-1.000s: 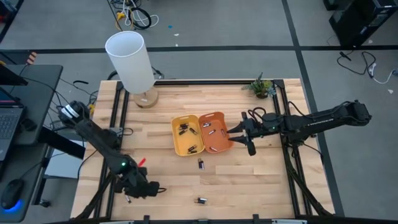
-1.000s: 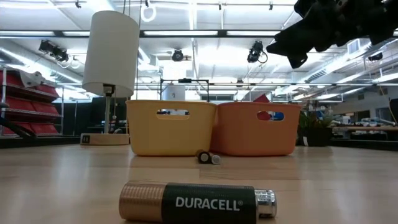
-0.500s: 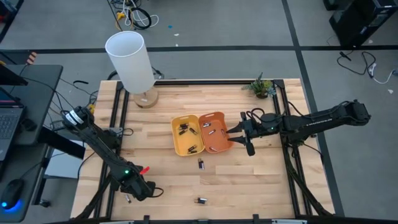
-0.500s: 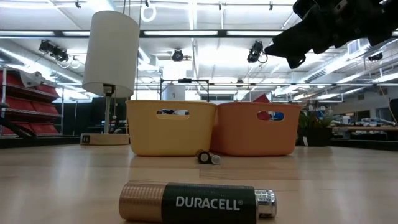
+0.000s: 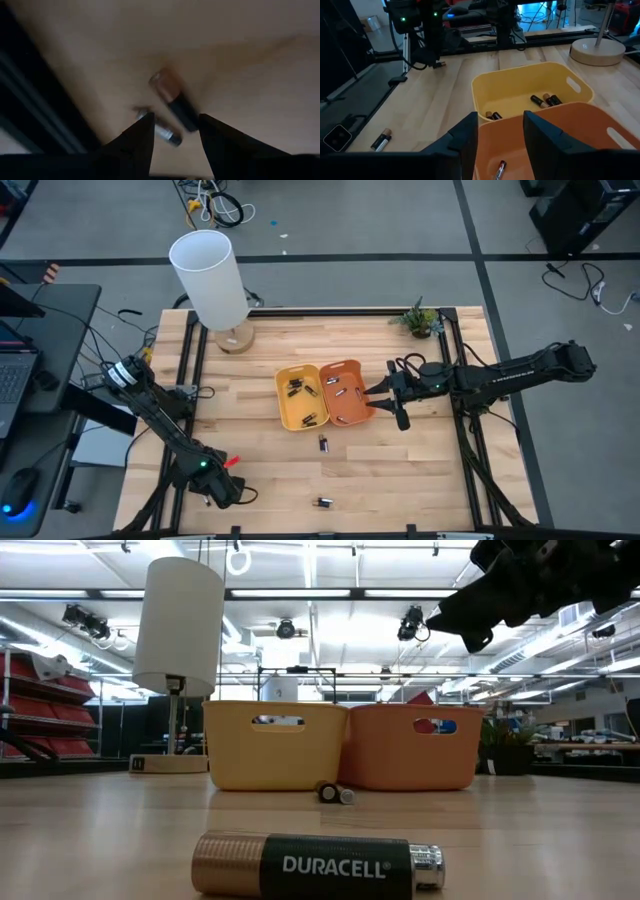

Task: Sort batteries
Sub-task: Put the bottom left black battery into the yellow bin

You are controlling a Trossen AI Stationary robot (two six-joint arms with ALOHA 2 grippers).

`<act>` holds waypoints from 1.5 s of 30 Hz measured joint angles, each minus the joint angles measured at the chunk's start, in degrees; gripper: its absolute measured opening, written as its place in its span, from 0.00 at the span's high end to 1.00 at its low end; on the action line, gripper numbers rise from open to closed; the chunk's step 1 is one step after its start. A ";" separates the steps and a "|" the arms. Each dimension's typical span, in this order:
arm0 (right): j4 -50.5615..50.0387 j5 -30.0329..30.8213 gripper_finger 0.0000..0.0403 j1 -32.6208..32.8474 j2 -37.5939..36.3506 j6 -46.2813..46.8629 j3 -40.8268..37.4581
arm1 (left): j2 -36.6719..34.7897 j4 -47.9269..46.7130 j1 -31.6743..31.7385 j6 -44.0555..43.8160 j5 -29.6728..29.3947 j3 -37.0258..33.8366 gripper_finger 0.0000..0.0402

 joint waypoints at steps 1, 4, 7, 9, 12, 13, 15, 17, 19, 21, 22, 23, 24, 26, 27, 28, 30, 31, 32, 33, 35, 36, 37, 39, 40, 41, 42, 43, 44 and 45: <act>-0.11 0.00 0.64 0.00 0.00 0.17 0.00 | 0.00 -0.14 0.02 0.13 -1.31 0.00 0.58; -0.92 0.00 0.64 0.06 0.00 0.42 0.00 | 0.31 -0.03 0.04 0.37 -3.58 0.00 0.58; -2.14 0.00 0.65 0.04 0.00 1.29 0.00 | 1.56 0.06 0.04 0.53 -4.09 -0.02 0.58; -2.83 -0.01 0.65 0.04 0.00 1.32 0.00 | 2.33 0.25 0.05 0.66 -3.94 0.13 0.58; -3.22 -0.01 0.64 0.04 0.00 1.72 0.00 | 3.41 0.32 0.07 0.83 -3.79 0.31 0.58; -3.20 0.00 0.64 0.04 0.00 1.72 0.00 | 3.72 0.39 0.07 0.95 -3.90 0.30 0.58; -3.20 0.00 0.64 0.04 0.00 1.72 0.00 | 4.08 0.58 0.07 1.78 -4.43 0.28 0.60; -3.20 0.00 0.65 0.04 0.00 1.72 0.00 | 4.11 1.18 0.05 2.04 -5.71 0.24 0.65; -4.03 -0.03 0.66 0.21 0.00 1.75 0.00 | 4.11 1.97 0.33 2.04 -6.73 0.37 0.72; -6.51 -0.04 0.67 0.69 -0.01 1.71 0.00 | 4.25 1.83 0.57 2.08 -7.03 0.97 0.80; -7.76 -0.07 0.67 0.89 0.00 1.66 -0.01 | 4.28 1.56 0.72 2.17 -7.06 1.21 0.83; -8.51 -0.07 0.67 1.00 0.00 1.52 -0.02 | 4.28 1.29 0.81 2.17 -7.22 1.53 0.86; -8.98 -0.09 0.68 1.15 0.00 1.47 -0.02 | 4.31 0.95 0.94 2.21 -7.30 1.87 0.86; -10.05 -0.09 0.68 1.25 0.00 1.39 -0.02 | 4.46 -0.36 1.14 2.26 -7.68 2.83 0.86; -10.22 -0.11 0.69 1.25 0.00 1.26 -0.02 | 4.57 -1.17 1.27 2.28 -8.58 3.44 0.86; -10.19 -0.11 0.69 1.25 0.00 1.24 -0.02 | 4.65 -1.87 1.46 2.32 -10.17 4.24 0.86; -10.01 -0.05 0.69 1.25 -0.02 1.08 -0.02 | 4.53 -3.63 2.18 3.48 -14.75 6.85 0.86; -10.07 0.01 0.69 1.25 -0.02 0.83 -0.02 | 4.25 -5.00 2.33 3.97 -17.11 8.55 0.86; -10.08 0.09 0.69 1.24 -0.02 0.43 -0.02 | 3.96 -6.98 2.53 5.04 -19.22 10.47 0.86; -10.08 0.16 0.69 1.25 -0.02 0.06 -0.02 | 3.71 -9.14 2.74 5.85 -20.31 12.46 0.86; -10.13 0.15 0.68 1.25 -0.02 -0.32 -0.02 | 3.00 -14.91 3.20 7.54 -23.62 16.40 0.86; -10.29 0.13 0.68 1.25 -0.02 -0.38 -0.02 | 2.63 -18.72 3.87 8.13 -25.85 18.55 0.86; -10.44 0.13 0.69 1.25 -0.02 -0.44 -0.02 | 2.49 -22.24 4.70 8.56 -28.49 20.80 0.86; -10.47 0.13 0.69 1.25 -0.02 -0.58 -0.02 | 2.52 -28.00 6.31 9.80 -33.82 24.66 0.86; -10.38 0.15 0.69 1.25 -0.02 -0.92 -0.02 | 2.56 -31.16 7.21 10.46 -35.99 26.08 0.86; -10.37 0.33 0.69 1.25 -0.02 -1.36 -0.02 | 2.55 -33.54 8.39 11.22 -37.81 27.17 0.86; -10.36 0.87 0.69 1.25 -0.02 -1.79 -0.02 | 2.48 -34.41 9.69 12.20 -39.52 27.84 0.86; -10.30 1.36 0.69 1.25 -0.02 -2.54 -0.02 | 2.45 -34.60 11.17 13.10 -41.22 28.20 0.86; -10.23 1.89 0.69 1.25 -0.02 -3.70 -0.02 | 2.48 -34.80 12.79 14.68 -42.90 28.20 0.86; -10.20 2.51 0.69 1.25 -0.02 -4.70 -0.02 | 2.56 -34.99 14.50 16.66 -44.52 28.06 0.86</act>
